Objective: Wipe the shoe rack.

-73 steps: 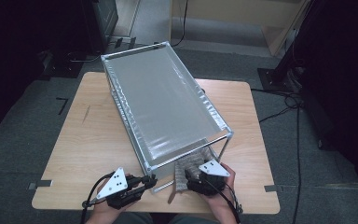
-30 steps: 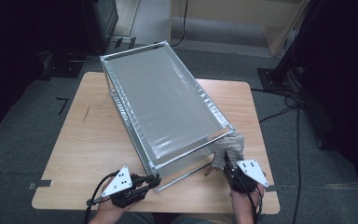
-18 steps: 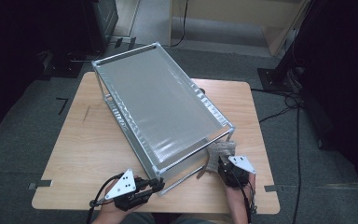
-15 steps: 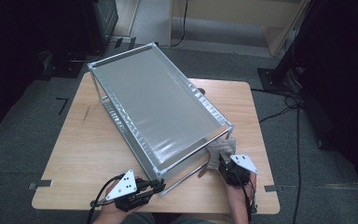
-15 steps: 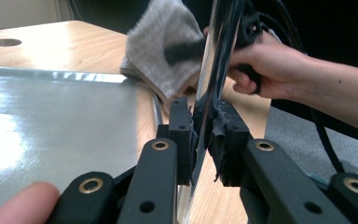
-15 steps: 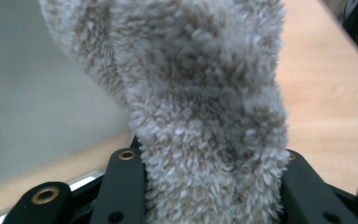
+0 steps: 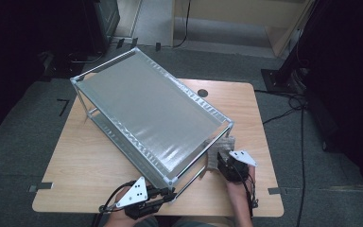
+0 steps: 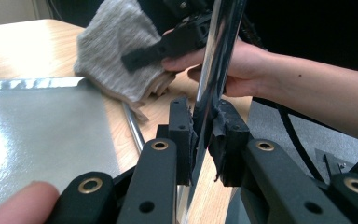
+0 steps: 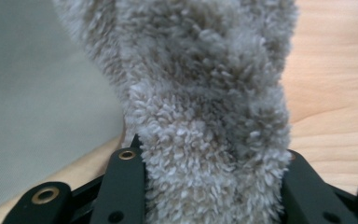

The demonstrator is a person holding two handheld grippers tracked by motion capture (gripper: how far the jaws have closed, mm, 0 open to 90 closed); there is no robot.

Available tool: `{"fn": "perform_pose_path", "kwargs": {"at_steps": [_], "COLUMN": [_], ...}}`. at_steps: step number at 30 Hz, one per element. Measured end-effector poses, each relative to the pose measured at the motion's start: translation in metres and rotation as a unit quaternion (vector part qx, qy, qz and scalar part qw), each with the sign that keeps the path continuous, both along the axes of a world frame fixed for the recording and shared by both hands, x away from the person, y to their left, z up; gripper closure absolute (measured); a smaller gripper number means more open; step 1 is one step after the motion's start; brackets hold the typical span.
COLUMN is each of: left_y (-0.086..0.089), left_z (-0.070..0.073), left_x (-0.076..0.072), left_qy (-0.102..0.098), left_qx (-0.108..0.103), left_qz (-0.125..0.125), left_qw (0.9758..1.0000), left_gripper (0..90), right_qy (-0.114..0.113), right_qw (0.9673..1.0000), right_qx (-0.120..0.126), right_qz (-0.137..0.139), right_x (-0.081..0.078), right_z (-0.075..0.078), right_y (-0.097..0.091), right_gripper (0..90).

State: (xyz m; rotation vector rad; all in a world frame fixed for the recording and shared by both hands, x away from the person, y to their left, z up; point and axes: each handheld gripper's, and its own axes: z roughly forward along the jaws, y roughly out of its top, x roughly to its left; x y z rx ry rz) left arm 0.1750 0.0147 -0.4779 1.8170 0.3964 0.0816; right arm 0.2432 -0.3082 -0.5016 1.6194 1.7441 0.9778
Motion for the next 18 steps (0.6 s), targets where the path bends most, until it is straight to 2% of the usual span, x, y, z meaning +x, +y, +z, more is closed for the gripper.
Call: {"fn": "perform_pose_path", "kwargs": {"at_steps": [2, 7, 9, 11, 14, 16, 18], "left_y": [-0.003, -0.006, -0.008, -0.012, -0.019, -0.024, -0.03], "left_z": [0.0, 0.0, 0.0, 0.0, 0.0, -0.001, -0.002], "left_x": [0.0, 0.002, 0.004, 0.007, 0.013, 0.018, 0.021], "left_qy": [0.003, -0.002, -0.001, 0.001, 0.003, 0.005, 0.009], "left_qx": [-0.001, 0.003, 0.003, 0.003, 0.002, -0.001, -0.003], "left_qz": [-0.001, 0.004, 0.006, 0.008, 0.011, 0.009, 0.001], "left_qw": [1.0, 1.0, 1.0, 1.0, 0.9999, 0.9999, 1.0], "left_gripper": [79.0, 78.2, 78.1, 78.0, 78.1, 78.2, 78.3], "right_qy": [0.0, -0.015, -0.012, 0.001, 0.013, 0.008, -0.017], "right_qw": [1.0, 0.9999, 0.9999, 1.0, 0.9997, 0.9996, 0.9992], "right_qx": [-0.001, -0.002, -0.004, -0.002, -0.013, -0.004, 0.018], "right_qz": [0.006, -0.004, -0.007, -0.009, -0.015, -0.027, -0.033], "right_x": [-0.001, -0.011, -0.016, -0.023, -0.034, -0.043, -0.054], "right_z": [0.001, 0.013, 0.018, 0.02, 0.021, 0.023, 0.028], "right_y": [-0.001, -0.009, -0.015, -0.021, -0.031, -0.039, -0.048], "right_gripper": [63.7, 63.8, 63.6, 63.1, 62.9, 63.0, 63.1]}}
